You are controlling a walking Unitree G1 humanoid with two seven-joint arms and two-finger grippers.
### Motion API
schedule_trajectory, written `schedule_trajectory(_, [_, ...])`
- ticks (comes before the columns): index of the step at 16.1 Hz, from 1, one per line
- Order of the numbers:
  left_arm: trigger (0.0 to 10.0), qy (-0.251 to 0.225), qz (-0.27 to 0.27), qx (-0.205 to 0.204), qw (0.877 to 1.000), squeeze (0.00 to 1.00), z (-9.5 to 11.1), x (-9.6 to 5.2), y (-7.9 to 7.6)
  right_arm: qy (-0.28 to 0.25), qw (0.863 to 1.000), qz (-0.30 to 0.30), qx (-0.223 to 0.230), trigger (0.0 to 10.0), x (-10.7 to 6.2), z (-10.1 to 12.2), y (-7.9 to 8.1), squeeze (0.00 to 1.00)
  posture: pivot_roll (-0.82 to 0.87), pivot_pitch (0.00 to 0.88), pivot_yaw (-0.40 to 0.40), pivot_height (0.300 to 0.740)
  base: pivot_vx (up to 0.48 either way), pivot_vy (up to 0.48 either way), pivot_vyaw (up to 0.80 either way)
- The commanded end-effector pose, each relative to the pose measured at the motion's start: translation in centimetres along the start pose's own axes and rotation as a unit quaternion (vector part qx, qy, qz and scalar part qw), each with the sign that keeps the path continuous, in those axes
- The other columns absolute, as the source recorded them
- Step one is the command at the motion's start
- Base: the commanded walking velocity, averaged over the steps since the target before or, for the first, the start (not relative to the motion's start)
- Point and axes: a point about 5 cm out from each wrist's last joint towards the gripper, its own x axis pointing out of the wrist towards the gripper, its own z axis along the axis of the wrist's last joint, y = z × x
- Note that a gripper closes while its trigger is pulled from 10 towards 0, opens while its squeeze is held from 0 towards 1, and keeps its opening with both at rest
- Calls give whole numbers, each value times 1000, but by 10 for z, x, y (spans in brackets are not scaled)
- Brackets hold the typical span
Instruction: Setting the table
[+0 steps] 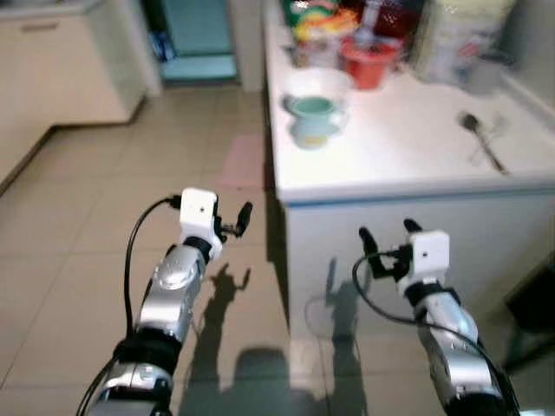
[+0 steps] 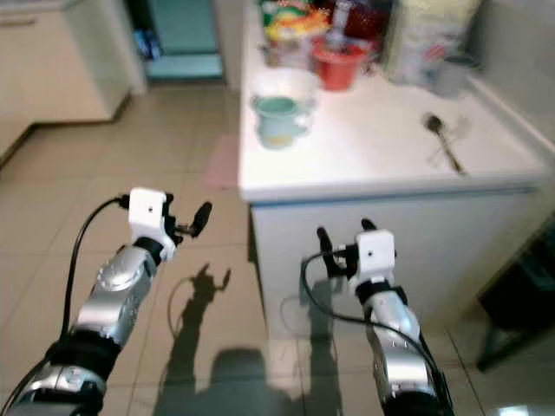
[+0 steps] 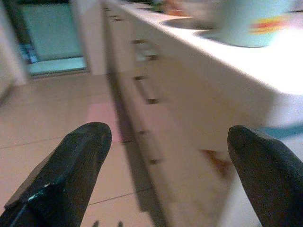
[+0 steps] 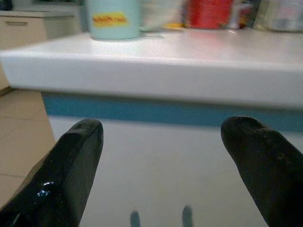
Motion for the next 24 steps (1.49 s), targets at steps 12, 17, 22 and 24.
schedule_trajectory(12, [10000,-26,32,-3,999,0,6,-3,19,-78,991,105,-28,10000,7,44,32,0,-66,0,68,740,120,0,0])
schedule_trajectory(17, [10000,-36,14,31,999,0,28,7,33,-110,990,84,-42,10000,3,71,15,0,-75,0,72,740,0,0,0])
schedule_trajectory(22, [10000,-64,-10,68,996,0,67,27,40,-127,991,14,-28,10000,16,82,6,0,-74,0,77,740,0,0,0])
schedule_trajectory(24, [10000,-58,-8,65,996,0,69,31,41,-129,991,14,-25,10000,17,83,10,0,-78,0,76,740,0,0,0])
